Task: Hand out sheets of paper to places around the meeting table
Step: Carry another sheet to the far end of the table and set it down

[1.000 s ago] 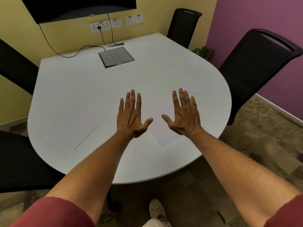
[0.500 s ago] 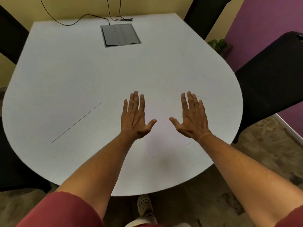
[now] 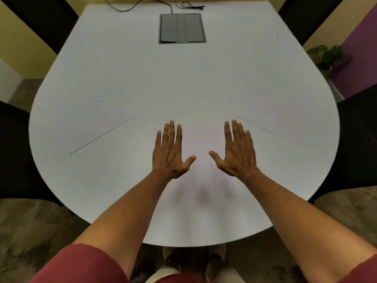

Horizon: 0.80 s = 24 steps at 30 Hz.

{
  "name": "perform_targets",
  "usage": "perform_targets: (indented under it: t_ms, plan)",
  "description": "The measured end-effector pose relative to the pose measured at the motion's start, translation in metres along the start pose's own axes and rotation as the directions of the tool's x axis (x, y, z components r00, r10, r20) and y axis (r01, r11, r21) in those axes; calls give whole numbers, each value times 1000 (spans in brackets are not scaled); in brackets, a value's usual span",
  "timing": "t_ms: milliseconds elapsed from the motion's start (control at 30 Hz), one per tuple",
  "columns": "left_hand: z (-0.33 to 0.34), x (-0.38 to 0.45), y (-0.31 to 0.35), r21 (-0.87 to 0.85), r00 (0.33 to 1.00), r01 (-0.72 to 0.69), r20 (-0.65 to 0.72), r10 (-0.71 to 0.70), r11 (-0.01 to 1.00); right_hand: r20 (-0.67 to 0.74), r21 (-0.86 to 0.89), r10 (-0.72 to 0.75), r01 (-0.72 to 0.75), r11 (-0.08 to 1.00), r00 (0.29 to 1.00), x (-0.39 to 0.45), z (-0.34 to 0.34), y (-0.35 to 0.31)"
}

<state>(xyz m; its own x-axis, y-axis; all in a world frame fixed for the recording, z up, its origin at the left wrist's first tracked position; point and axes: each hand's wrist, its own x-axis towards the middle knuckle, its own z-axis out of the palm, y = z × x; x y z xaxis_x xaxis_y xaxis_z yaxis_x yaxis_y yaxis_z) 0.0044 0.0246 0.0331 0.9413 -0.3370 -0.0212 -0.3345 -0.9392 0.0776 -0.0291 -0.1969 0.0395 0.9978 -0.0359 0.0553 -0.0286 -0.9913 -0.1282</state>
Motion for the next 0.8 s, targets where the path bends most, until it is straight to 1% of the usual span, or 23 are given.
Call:
perform_targets:
  t_ms: [167,333,500,700,800]
  plan:
    - [11,-4,22,33,995,95,23,-96,995,35,23,-71,70,997,997,3,12,26]
    - [22,-12,33,37,986,157,50,-158,987,87,36,-109,106,994,990,3,24,41]
    - [38,-17,32,31,970,203,133,-205,979,146,60,-112,104,993,983,5,41,42]
    - [57,-15,22,6,954,232,193,-229,973,191,74,-108,95,993,976,9,60,41]
    - [59,-11,22,-55,915,325,271,-299,944,225,109,-52,28,994,973,10,65,38]
